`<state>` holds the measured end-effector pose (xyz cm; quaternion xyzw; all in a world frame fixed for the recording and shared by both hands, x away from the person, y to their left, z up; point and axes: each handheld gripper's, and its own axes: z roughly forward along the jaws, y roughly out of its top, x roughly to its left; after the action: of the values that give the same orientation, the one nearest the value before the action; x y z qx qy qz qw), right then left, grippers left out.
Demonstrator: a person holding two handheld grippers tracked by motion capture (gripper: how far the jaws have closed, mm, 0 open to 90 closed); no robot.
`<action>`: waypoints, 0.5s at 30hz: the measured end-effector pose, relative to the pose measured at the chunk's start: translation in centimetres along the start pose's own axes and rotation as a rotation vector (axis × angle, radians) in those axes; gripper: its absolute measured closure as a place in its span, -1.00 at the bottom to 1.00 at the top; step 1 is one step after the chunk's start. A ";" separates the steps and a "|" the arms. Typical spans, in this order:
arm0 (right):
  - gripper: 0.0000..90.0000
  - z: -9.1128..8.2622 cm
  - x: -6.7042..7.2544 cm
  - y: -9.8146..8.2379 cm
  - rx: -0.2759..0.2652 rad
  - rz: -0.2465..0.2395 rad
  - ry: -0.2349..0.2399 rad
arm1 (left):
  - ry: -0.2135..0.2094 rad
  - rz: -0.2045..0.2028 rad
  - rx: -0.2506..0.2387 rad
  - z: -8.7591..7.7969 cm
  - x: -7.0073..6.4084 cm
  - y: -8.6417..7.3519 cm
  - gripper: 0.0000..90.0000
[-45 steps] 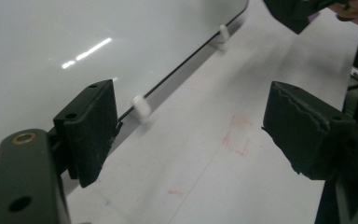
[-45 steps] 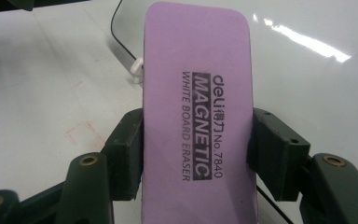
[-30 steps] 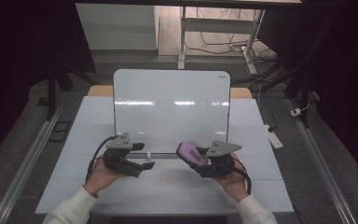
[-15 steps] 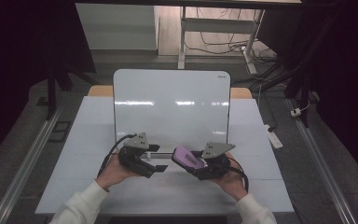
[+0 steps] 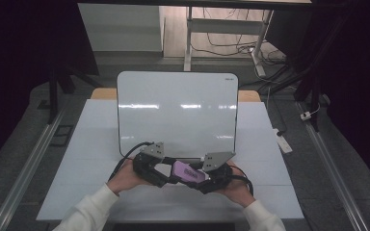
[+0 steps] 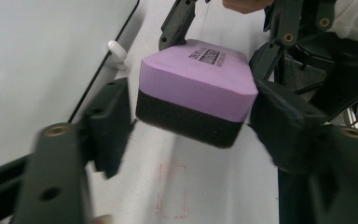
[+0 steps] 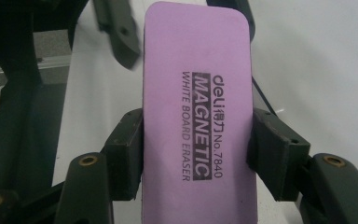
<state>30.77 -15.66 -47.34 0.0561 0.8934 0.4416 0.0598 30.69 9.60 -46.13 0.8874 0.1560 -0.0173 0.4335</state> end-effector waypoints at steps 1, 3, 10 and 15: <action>-0.12 0.0 0.0 0.1 0.002 -0.004 -0.001 | -0.002 0.005 0.000 0.0 0.0 0.0 -0.20; -0.12 0.0 0.0 0.0 0.007 -0.006 -0.001 | -0.003 0.008 -0.001 0.0 -0.1 0.0 -0.15; -0.27 -0.3 0.2 0.2 -0.015 0.042 -0.068 | 0.023 -0.066 -0.043 -0.7 0.5 -0.1 -0.11; -0.27 -1.0 1.7 0.9 -0.034 -0.031 -0.274 | 0.057 -0.200 -0.078 -1.6 1.7 -0.4 -0.11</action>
<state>28.94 -15.63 -46.10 0.1010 0.8699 0.4441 0.1892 32.03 11.55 -45.71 0.8500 0.2566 -0.0293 0.4591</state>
